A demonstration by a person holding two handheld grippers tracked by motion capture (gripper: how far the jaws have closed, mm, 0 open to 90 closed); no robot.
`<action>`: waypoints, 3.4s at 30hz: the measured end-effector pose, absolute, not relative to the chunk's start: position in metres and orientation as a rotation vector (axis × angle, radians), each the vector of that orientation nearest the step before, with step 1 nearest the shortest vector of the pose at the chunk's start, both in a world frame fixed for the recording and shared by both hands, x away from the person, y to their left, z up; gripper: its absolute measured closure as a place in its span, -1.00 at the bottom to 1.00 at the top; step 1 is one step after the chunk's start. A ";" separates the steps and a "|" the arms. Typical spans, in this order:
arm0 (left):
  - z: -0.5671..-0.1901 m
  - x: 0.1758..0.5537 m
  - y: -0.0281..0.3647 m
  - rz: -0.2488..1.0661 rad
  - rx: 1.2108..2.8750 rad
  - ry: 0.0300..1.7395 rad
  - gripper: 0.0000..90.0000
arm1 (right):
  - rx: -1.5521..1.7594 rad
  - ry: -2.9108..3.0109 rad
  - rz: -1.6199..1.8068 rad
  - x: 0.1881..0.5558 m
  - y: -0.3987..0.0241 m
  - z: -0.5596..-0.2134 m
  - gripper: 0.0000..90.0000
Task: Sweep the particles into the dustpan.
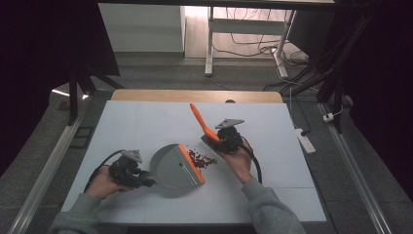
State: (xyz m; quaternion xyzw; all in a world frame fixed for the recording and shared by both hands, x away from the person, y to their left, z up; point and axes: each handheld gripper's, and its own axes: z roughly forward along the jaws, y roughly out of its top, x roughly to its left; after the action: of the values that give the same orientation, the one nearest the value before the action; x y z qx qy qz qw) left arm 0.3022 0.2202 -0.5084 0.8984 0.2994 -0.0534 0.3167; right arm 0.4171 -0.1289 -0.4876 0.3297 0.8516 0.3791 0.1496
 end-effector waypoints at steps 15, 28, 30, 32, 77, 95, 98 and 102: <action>-0.508 0.302 0.220 -0.140 2.365 0.787 0.37 | 0.955 2.494 1.062 0.413 -0.114 -0.503 0.57; -0.508 0.302 0.220 -0.139 2.364 0.790 0.37 | 0.923 2.521 1.117 0.397 -0.092 -0.506 0.57; -0.508 0.302 0.220 -0.139 2.364 0.789 0.37 | 0.926 2.533 1.131 0.394 -0.089 -0.506 0.57; -0.508 0.302 0.220 -0.139 2.364 0.789 0.37 | 0.916 2.533 1.128 0.392 -0.085 -0.506 0.57; -0.515 0.296 0.217 -0.145 2.382 0.802 0.37 | 1.000 2.423 1.190 0.405 -0.109 -0.499 0.57; -0.516 0.289 0.216 -0.148 2.393 0.797 0.37 | 0.994 2.449 1.149 0.393 -0.103 -0.509 0.57; -0.516 0.288 0.215 -0.150 2.398 0.796 0.37 | 0.990 2.453 1.160 0.386 -0.098 -0.509 0.57; -0.516 0.287 0.214 -0.149 2.398 0.795 0.37 | 0.976 2.451 1.183 0.378 -0.091 -0.511 0.57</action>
State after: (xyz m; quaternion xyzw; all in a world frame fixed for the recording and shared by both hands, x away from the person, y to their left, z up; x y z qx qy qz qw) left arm 0.2870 0.2136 -0.5165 0.9037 0.2997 -0.0561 0.3005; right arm 0.3778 -0.0907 -0.5112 0.3349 0.8411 0.4059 0.1249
